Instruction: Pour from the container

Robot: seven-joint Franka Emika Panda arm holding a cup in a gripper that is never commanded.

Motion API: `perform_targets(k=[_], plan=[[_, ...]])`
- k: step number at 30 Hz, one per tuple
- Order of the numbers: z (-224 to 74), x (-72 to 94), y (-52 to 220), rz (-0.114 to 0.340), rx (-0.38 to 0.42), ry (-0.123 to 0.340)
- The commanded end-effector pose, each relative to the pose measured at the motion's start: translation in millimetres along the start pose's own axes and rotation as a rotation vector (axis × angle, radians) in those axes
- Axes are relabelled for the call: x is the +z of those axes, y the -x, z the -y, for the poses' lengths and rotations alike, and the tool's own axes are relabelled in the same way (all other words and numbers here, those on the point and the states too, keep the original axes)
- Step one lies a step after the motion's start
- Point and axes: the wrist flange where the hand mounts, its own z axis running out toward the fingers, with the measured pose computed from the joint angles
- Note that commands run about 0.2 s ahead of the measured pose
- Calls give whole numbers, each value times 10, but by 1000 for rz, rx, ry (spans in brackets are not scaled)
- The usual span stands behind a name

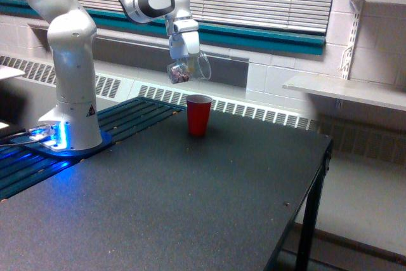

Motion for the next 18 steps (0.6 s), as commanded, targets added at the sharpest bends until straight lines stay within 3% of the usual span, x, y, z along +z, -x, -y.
perform_targets(k=[1, 18], plan=[[-47, 103, 96, 37, -2, 35], [-13, 279, 141, 106, -50, 81]])
